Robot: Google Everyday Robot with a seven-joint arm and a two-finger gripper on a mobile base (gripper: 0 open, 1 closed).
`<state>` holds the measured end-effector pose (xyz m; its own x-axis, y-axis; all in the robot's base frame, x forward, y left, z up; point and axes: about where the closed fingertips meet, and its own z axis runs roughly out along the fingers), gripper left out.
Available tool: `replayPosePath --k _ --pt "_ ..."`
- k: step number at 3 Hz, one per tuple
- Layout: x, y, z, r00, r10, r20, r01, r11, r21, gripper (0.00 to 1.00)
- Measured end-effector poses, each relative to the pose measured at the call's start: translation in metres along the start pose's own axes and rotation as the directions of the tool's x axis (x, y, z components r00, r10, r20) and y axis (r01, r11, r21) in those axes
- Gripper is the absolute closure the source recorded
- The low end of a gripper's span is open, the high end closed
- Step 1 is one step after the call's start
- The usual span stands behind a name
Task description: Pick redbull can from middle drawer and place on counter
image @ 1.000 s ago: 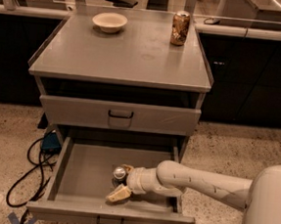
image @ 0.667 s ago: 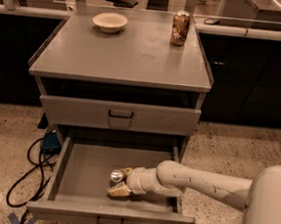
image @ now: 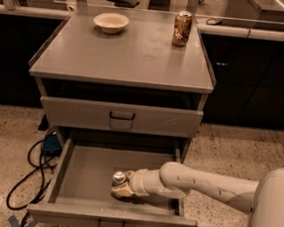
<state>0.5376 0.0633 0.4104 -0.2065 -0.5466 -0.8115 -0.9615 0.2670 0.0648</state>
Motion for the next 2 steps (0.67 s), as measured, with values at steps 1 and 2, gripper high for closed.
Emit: replayPosePath --k 1,2 --pt "-0.023 0.004 -0.034 1.0 -0.022 0.005 0.022 0.9996 0.017 1.0" --pt "-0.063 0.01 -0.084 0.997 -0.078 0.016 0.078 0.9959 0.046 1.0"
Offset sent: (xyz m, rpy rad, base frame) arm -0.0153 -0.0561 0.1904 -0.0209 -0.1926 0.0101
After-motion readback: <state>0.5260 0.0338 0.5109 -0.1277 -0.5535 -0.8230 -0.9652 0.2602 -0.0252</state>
